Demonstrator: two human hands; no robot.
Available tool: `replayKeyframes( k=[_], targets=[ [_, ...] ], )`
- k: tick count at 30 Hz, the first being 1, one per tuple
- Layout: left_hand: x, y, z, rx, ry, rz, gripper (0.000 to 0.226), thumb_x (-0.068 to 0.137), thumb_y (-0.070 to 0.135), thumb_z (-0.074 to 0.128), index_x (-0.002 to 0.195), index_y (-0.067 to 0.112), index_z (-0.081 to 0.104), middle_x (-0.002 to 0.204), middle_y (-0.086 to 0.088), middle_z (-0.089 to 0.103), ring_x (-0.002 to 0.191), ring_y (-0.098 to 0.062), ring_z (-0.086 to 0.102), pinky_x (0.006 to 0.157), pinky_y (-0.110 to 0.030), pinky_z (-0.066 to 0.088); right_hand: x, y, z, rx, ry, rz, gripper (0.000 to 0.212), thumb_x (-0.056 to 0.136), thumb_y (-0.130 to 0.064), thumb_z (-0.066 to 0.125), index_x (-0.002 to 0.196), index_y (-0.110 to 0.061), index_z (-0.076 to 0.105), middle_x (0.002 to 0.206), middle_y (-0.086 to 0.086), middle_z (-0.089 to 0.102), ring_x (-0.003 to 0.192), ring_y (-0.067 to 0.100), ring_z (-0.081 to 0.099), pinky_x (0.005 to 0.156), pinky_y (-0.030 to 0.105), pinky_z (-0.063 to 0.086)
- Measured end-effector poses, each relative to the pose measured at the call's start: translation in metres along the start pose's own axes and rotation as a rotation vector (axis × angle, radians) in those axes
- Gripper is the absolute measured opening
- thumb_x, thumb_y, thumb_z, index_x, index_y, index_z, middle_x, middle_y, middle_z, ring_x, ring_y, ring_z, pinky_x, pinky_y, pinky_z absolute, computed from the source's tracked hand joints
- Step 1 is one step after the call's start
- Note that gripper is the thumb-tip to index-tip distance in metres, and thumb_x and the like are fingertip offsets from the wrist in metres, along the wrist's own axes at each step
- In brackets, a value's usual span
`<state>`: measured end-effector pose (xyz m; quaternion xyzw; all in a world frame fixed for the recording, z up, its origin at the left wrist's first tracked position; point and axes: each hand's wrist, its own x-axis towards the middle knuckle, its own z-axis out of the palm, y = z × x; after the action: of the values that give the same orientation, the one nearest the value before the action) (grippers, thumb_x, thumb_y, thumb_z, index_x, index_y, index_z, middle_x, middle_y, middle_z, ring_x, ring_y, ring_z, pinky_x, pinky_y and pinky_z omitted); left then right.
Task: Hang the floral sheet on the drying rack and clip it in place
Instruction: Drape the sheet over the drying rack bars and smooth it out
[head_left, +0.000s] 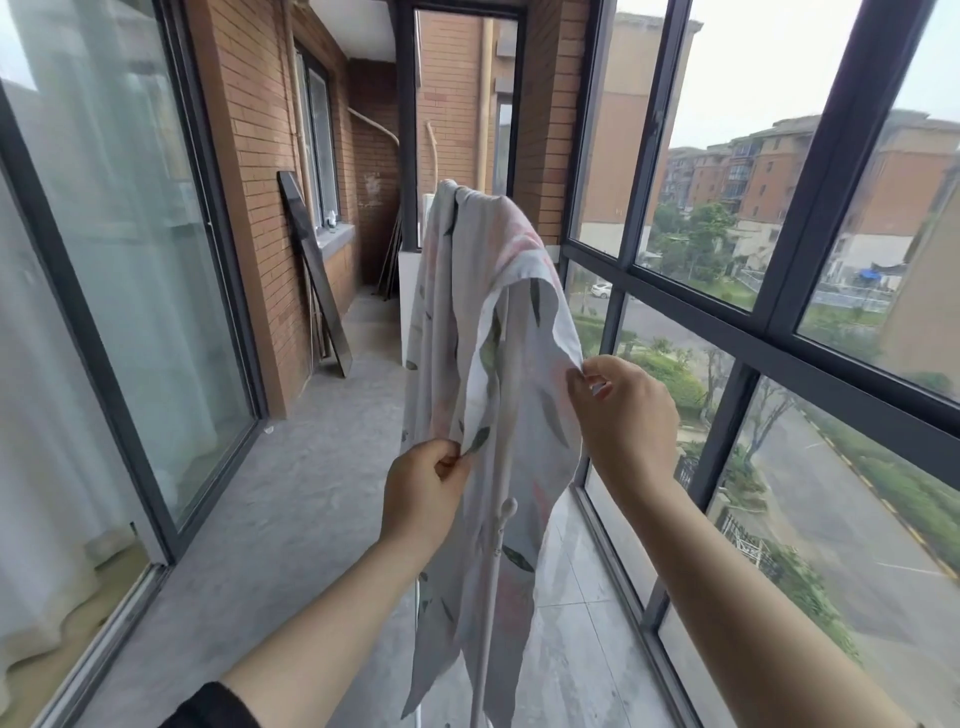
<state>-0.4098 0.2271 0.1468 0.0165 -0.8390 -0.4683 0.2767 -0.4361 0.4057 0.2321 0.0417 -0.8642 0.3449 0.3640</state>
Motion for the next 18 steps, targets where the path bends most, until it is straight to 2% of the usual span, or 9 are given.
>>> replayKeyframes(
  k=[2, 4, 6, 9, 11, 15, 18],
  targets=[
    [0.004, 0.001, -0.006, 0.024, 0.038, 0.042, 0.047, 0.086, 0.021, 0.067, 0.049, 0.021, 0.038, 0.043, 0.008, 0.036, 0.046, -0.008, 0.039, 0.046, -0.016, 0.025, 0.0, 0.004, 0.001, 0.003, 0.004, 0.007, 0.018, 0.088, -0.033, 0.059, 0.08, -0.023, 0.07, 0.075, -0.003, 0.069, 0.073, 0.021, 0.064, 0.064, 0.035, 0.052],
    [0.007, 0.0, -0.017, 0.029, 0.064, 0.071, 0.042, 0.086, 0.019, 0.068, 0.05, 0.019, 0.045, 0.045, 0.006, 0.046, 0.05, -0.012, 0.046, 0.047, -0.016, 0.028, -0.003, 0.01, 0.0, 0.031, 0.013, 0.018, 0.018, 0.088, -0.033, 0.06, 0.08, -0.023, 0.072, 0.075, -0.003, 0.07, 0.072, 0.021, 0.065, 0.062, 0.034, 0.052],
    [0.011, 0.002, -0.03, 0.032, 0.118, 0.097, 0.032, 0.086, 0.019, 0.068, 0.058, 0.009, 0.056, 0.052, 0.0, 0.056, 0.058, -0.016, 0.053, 0.05, -0.019, 0.034, -0.003, 0.018, -0.001, 0.042, 0.013, 0.026, 0.017, 0.088, -0.032, 0.061, 0.081, -0.023, 0.073, 0.074, -0.004, 0.071, 0.071, 0.019, 0.065, 0.061, 0.032, 0.052],
    [0.022, 0.016, -0.053, -0.011, 0.189, 0.14, 0.024, 0.086, 0.017, 0.068, 0.065, 0.007, 0.063, 0.058, 0.002, 0.06, 0.058, -0.007, 0.053, 0.052, -0.012, 0.035, -0.006, 0.032, -0.001, 0.041, 0.006, 0.053, 0.016, 0.088, -0.029, 0.062, 0.079, -0.022, 0.073, 0.073, -0.006, 0.07, 0.071, 0.018, 0.065, 0.061, 0.033, 0.052],
    [0.029, 0.029, -0.063, -0.01, 0.203, 0.187, 0.023, 0.086, 0.016, 0.068, 0.066, 0.008, 0.063, 0.059, 0.002, 0.06, 0.056, -0.003, 0.051, 0.052, -0.013, 0.038, -0.011, 0.04, 0.002, 0.033, -0.013, 0.082, 0.016, 0.088, -0.029, 0.062, 0.077, -0.022, 0.073, 0.073, -0.005, 0.071, 0.071, 0.019, 0.065, 0.059, 0.031, 0.049],
    [0.03, 0.042, -0.063, -0.001, 0.173, 0.259, 0.022, 0.087, 0.017, 0.067, 0.069, 0.005, 0.064, 0.062, -0.005, 0.062, 0.058, -0.015, 0.056, 0.055, -0.028, 0.044, -0.021, 0.049, 0.011, 0.052, -0.047, 0.143, 0.018, 0.087, -0.028, 0.061, 0.074, -0.022, 0.071, 0.07, -0.006, 0.07, 0.069, 0.02, 0.065, 0.056, 0.029, 0.048],
    [0.019, 0.035, -0.05, 0.043, 0.1, 0.236, 0.026, 0.087, 0.018, 0.066, 0.063, 0.009, 0.061, 0.057, 0.001, 0.058, 0.056, -0.013, 0.053, 0.052, -0.025, 0.04, -0.024, 0.047, 0.016, 0.081, -0.085, 0.139, 0.016, 0.088, -0.028, 0.062, 0.076, -0.022, 0.071, 0.071, -0.004, 0.07, 0.07, 0.02, 0.066, 0.06, 0.033, 0.052]
  ],
)
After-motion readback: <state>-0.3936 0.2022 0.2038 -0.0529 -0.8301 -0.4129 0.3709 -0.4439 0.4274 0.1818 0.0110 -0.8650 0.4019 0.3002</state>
